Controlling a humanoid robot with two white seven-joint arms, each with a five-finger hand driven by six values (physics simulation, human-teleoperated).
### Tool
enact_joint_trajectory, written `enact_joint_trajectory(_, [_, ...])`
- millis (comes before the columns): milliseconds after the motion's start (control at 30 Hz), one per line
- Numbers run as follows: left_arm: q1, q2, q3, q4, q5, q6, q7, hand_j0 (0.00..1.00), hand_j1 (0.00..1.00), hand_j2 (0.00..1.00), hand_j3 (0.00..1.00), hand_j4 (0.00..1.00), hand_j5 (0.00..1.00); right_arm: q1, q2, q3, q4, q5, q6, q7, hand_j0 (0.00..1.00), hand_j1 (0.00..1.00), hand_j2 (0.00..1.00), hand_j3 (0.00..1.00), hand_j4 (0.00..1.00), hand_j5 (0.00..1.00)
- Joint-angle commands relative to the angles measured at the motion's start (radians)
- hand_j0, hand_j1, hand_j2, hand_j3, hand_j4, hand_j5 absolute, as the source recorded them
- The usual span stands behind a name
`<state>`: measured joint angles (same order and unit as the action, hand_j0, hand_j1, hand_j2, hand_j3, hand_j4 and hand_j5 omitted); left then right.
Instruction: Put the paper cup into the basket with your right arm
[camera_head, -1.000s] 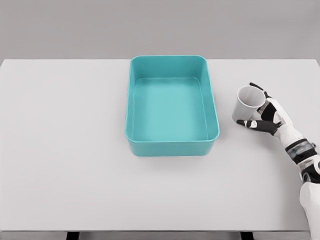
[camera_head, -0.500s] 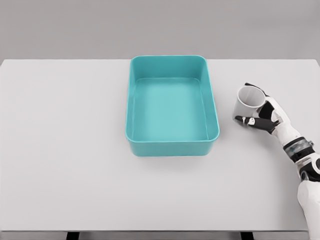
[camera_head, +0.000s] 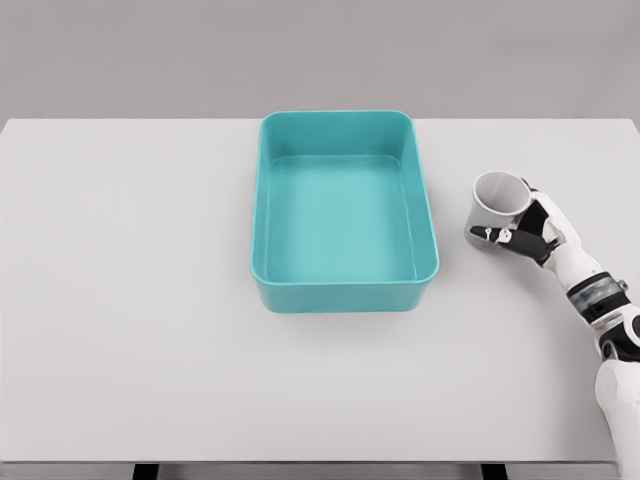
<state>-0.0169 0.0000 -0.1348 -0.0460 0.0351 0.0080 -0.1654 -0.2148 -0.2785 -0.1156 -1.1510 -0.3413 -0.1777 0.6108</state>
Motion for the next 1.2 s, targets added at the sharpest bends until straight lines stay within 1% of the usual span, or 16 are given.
enact_joint_trajectory(0, [0.000, 0.000, 0.000, 0.000, 0.000, 0.000, 0.000, 1.00, 1.00, 1.00, 1.00, 1.00, 1.00, 0.000, -0.001, -0.003, -0.007, -0.007, 0.001, 0.000, 0.59, 0.59, 0.59, 0.59, 0.59, 0.59])
enact_joint_trajectory(100, [0.000, 0.000, 0.000, 0.000, 0.000, 0.000, 0.000, 1.00, 1.00, 1.00, 1.00, 1.00, 1.00, -0.002, -0.002, -0.007, -0.019, -0.015, 0.001, 0.000, 0.59, 0.59, 0.59, 0.59, 0.59, 0.59])
enact_joint_trajectory(167, [0.000, 0.000, 0.000, 0.000, 0.000, 0.000, 0.000, 1.00, 1.00, 1.00, 1.00, 1.00, 1.00, 0.000, -0.004, -0.009, -0.068, -0.015, 0.007, 0.000, 0.59, 0.59, 0.59, 0.59, 0.59, 0.59])
enact_joint_trajectory(267, [0.000, 0.000, 0.000, 0.000, 0.000, 0.000, 0.000, 1.00, 1.00, 1.00, 1.00, 1.00, 1.00, 0.000, -0.005, -0.010, -0.099, -0.016, 0.017, 0.000, 0.59, 0.59, 0.59, 0.59, 0.59, 0.59])
enact_joint_trajectory(400, [0.000, 0.000, 0.001, 0.000, 0.000, 0.000, 0.000, 1.00, 1.00, 1.00, 1.00, 1.00, 1.00, -0.002, -0.008, -0.010, -0.107, -0.021, 0.014, 0.000, 0.59, 0.59, 0.59, 0.59, 0.59, 0.59])
enact_joint_trajectory(467, [0.000, 0.000, 0.000, 0.000, 0.000, 0.000, 0.000, 1.00, 1.00, 1.00, 1.00, 1.00, 1.00, -0.002, -0.010, -0.010, -0.154, -0.019, 0.018, 0.000, 0.59, 0.59, 0.59, 0.59, 0.59, 0.59])
enact_joint_trajectory(500, [0.000, 0.000, 0.000, 0.000, 0.000, 0.001, 0.000, 1.00, 1.00, 1.00, 1.00, 1.00, 1.00, -0.002, -0.008, -0.010, -0.164, -0.018, 0.020, 0.000, 0.59, 0.59, 0.59, 0.59, 0.59, 0.59])
enact_joint_trajectory(667, [0.000, 0.000, 0.001, 0.000, 0.000, 0.000, 0.000, 1.00, 1.00, 1.00, 1.00, 1.00, 1.00, -0.015, -0.010, -0.009, -0.173, -0.015, 0.020, 0.000, 0.59, 0.59, 0.59, 0.59, 0.59, 0.59])
enact_joint_trajectory(933, [0.000, 0.000, 0.001, 0.000, 0.000, 0.000, 0.000, 1.00, 1.00, 1.00, 1.00, 1.00, 1.00, -0.058, -0.008, 0.002, -0.177, -0.001, 0.012, 0.000, 0.59, 0.59, 0.59, 0.59, 0.59, 0.59])
enact_joint_trajectory(967, [0.000, 0.000, 0.000, 0.000, 0.000, 0.000, 0.000, 1.00, 1.00, 1.00, 1.00, 1.00, 1.00, -0.058, -0.008, 0.002, -0.190, 0.004, 0.012, 0.000, 0.59, 0.59, 0.59, 0.59, 0.59, 0.59])
enact_joint_trajectory(1033, [0.000, 0.000, 0.000, 0.000, 0.000, 0.000, 0.000, 1.00, 1.00, 1.00, 1.00, 1.00, 1.00, -0.058, -0.001, 0.004, -0.226, 0.059, 0.017, 0.000, 0.59, 0.59, 0.59, 0.59, 0.59, 0.59])
enact_joint_trajectory(1100, [0.000, 0.000, 0.000, 0.000, 0.000, 0.000, 0.000, 1.00, 1.00, 1.00, 1.00, 1.00, 1.00, -0.060, -0.001, 0.011, -0.233, 0.061, 0.017, 0.000, 0.59, 0.59, 0.59, 0.59, 0.59, 0.59])
enact_joint_trajectory(1167, [0.000, 0.000, 0.000, 0.000, 0.000, 0.000, 0.000, 1.00, 1.00, 1.00, 1.00, 1.00, 1.00, -0.069, -0.002, 0.036, -0.254, 0.070, 0.014, 0.000, 0.59, 0.59, 0.59, 0.59, 0.59, 0.59])
